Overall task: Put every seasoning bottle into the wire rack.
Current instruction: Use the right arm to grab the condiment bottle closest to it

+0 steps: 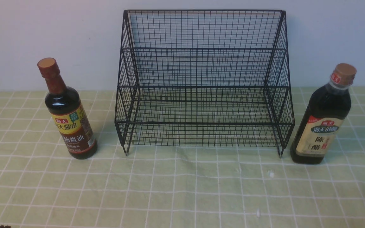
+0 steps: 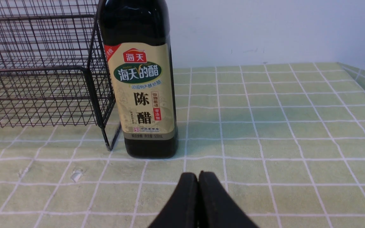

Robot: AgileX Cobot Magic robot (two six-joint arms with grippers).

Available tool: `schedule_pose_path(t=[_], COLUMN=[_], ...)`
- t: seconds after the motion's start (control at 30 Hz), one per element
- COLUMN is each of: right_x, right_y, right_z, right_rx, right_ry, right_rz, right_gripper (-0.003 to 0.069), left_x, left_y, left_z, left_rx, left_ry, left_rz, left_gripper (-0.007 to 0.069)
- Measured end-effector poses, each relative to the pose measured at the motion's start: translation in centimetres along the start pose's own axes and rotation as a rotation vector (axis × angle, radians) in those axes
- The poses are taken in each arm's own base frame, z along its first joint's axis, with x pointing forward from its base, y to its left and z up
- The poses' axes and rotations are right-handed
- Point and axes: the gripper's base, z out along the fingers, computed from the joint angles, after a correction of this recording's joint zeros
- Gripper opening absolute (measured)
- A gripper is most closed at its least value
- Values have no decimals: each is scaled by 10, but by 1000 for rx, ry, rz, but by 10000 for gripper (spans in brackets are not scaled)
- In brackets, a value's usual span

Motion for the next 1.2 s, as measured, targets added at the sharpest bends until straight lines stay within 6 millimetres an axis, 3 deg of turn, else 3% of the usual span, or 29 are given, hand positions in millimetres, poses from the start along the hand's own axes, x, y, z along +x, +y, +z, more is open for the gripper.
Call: schedule_pose_path(t=[0.47,0.57,0.83,1.1,1.2], right_x=[-1,-4,-34,-38,-47], right_y=[0,0,2,2,1], right_z=[0,0,-6,-8,-13], right_rx=[2,-1,-62,-71,-97], right_ry=[-8,-55,-394,-441,-556], right_rz=[-9,-16,180,218,285], right_gripper=[-13,-13,-13,-13,-13], left_x=[0,0,0,0,0], left_y=[0,0,0,0,0], left_z=[0,0,0,0,0], left_rx=[0,0,0,0,0], left_ry=[0,0,0,0,0], left_rz=[0,0,0,0,0], left_gripper=[-6,-6,-6,-6,-6])
